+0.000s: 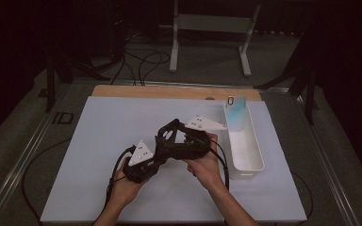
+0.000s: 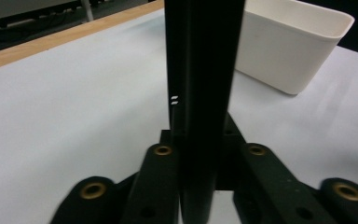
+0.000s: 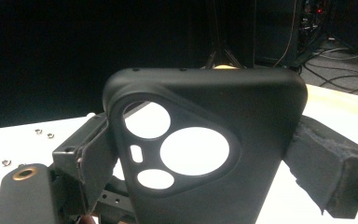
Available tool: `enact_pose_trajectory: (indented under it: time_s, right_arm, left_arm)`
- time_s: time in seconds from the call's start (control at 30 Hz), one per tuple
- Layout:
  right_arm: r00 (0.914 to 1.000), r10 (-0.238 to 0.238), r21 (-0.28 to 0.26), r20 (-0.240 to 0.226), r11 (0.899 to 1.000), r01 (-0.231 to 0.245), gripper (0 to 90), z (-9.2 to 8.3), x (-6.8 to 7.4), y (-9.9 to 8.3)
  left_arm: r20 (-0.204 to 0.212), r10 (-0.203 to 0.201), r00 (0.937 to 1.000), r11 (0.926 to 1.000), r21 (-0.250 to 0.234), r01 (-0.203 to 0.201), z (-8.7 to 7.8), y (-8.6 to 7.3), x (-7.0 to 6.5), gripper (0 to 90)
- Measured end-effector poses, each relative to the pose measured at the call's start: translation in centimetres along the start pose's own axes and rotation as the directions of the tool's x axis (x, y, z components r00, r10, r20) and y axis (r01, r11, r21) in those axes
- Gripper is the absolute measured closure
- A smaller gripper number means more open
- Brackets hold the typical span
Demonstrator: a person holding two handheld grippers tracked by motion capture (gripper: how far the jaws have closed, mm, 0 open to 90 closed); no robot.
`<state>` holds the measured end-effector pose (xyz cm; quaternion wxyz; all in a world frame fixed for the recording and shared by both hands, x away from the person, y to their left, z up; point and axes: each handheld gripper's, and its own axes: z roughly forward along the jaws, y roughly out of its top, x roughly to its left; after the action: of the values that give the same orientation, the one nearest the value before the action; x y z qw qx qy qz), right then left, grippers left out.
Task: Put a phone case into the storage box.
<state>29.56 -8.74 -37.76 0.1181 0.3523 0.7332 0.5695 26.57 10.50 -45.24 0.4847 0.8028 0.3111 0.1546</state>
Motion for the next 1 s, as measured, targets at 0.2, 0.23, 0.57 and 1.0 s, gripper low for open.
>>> enact_pose_trajectory:
  time_s: [0.2,0.23,0.57,1.0]
  right_arm:
    - [1.0000,-0.006,0.008,-0.002,1.000,0.006,14.3,0.1,0.2,0.0]
    - [1.0000,-0.008,0.008,-0.002,1.000,0.008,14.3,0.1,0.2,0.0]
    - [0.9999,-0.016,0.005,-0.001,1.000,0.016,14.2,0.0,0.1,0.0]
    - [0.9998,-0.014,-0.004,0.015,1.000,0.014,14.2,-0.7,-0.3,0.2]
  left_arm:
    - [0.003,0.006,1.0000,0.9998,-0.017,-0.006,-0.4,0.1,0.3,58.1]
    - [-0.006,-0.003,1.0000,0.9997,-0.025,0.003,-0.6,0.1,0.4,53.0]
    - [0.013,-0.039,0.9992,0.9971,-0.066,0.040,-1.6,0.0,1.3,1.5]
    - [-0.067,-0.050,0.9965,0.9937,-0.103,0.043,-3.3,-1.1,3.0,0.4]
